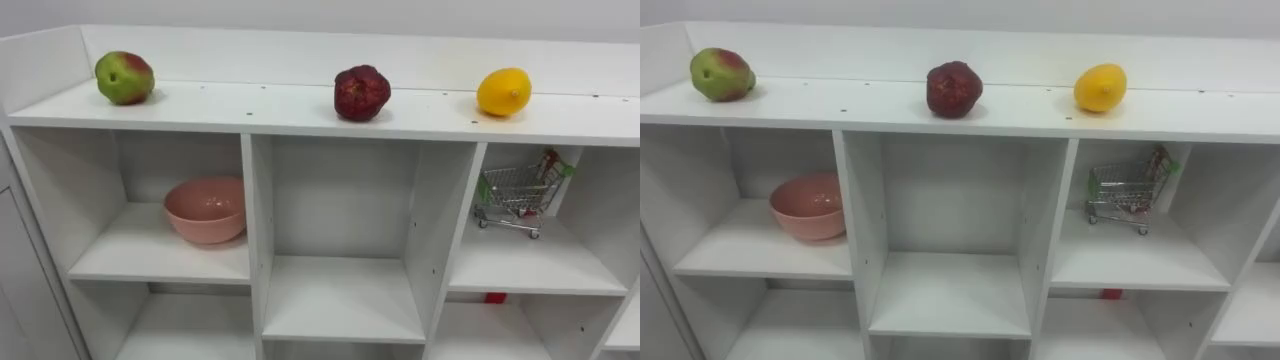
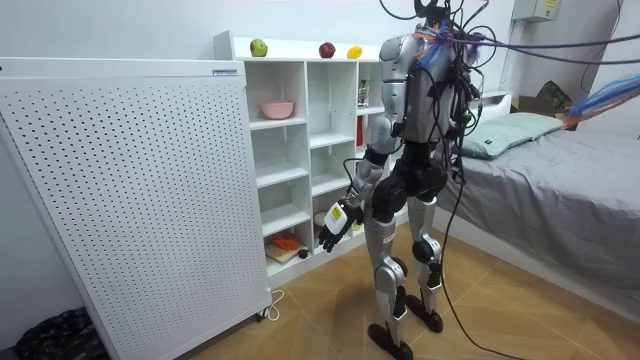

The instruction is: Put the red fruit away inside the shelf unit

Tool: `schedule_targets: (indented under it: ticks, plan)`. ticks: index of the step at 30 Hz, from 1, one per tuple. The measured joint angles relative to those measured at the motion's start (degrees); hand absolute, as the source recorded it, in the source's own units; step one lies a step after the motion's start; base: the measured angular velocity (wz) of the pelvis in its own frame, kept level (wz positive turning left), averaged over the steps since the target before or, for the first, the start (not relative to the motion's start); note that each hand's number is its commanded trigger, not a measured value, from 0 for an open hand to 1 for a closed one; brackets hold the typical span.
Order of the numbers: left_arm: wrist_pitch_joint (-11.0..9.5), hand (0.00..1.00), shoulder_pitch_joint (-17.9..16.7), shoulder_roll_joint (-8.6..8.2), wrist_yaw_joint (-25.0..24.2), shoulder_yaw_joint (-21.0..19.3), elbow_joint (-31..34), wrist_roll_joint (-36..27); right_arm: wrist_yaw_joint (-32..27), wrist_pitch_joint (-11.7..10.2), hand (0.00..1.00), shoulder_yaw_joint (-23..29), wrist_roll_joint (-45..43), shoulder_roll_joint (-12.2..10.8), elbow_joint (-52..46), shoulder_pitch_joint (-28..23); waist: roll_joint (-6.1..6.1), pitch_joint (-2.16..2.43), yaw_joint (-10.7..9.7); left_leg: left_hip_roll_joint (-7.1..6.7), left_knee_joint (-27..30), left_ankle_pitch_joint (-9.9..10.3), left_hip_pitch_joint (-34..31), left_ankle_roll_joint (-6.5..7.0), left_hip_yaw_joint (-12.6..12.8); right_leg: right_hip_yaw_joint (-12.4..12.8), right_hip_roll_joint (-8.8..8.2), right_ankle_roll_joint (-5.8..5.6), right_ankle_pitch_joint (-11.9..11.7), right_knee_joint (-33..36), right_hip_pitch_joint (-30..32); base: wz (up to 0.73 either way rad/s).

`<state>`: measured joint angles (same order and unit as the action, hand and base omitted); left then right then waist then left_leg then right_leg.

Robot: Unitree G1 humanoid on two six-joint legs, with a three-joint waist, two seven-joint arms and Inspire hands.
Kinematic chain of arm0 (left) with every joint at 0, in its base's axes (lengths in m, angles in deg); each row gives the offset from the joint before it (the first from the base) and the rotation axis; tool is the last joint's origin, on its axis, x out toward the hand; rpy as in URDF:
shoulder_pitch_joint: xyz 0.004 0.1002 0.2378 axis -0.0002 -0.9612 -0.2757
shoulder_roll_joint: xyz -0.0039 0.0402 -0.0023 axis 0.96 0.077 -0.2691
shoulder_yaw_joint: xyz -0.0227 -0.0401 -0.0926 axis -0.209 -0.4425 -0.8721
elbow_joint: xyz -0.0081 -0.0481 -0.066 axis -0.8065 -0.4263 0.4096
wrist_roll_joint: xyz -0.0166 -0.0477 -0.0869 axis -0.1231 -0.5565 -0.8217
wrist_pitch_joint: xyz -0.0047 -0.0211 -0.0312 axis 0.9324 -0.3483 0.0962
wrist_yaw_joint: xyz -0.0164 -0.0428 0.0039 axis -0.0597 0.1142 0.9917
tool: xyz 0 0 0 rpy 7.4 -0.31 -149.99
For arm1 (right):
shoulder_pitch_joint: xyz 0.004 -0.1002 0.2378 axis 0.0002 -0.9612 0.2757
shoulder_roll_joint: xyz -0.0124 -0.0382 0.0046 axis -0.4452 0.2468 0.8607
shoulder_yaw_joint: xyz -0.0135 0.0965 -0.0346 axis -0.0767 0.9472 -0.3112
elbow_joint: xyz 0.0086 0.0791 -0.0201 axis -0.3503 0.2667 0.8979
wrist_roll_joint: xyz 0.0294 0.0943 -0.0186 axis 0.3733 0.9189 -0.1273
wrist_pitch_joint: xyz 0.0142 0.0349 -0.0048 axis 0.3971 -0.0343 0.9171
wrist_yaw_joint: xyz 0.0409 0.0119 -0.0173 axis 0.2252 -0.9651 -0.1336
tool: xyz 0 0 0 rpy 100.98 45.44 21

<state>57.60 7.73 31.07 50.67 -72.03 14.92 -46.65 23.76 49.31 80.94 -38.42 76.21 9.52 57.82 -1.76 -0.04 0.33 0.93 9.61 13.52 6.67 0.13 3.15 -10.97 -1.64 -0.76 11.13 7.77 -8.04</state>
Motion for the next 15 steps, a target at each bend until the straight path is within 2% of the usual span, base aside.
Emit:
schedule_targets:
  ticks: [8, 15]
  plan:
    - [-0.02, 0.00, -0.85, 0.32, -2.12, -0.03, -0.02, -7.28, 0.04, 0.05, 0.00, -0.13, 2.14, -0.07, -0.03, -0.41, -0.10, 0.07, 0.27, 0.00, -0.08, 0.00, -0.16, 0.00, 0.18, 0.02, -0.04, 0.00, 0.00, 0.03, 0.31, 0.00]
    - [-0.38, 0.00, -0.99, 0.32, -3.02, -0.71, -0.55, -8.48, -0.36, 0.03, 0.00, 1.32, 5.19, -0.37, 0.00, -0.76, 0.13, 0.18, 0.14, 0.00, 0.07, 0.00, -0.12, 0.00, 0.09, -0.05, -0.06, 0.00, 0.00, 0.10, 0.18, 0.00]
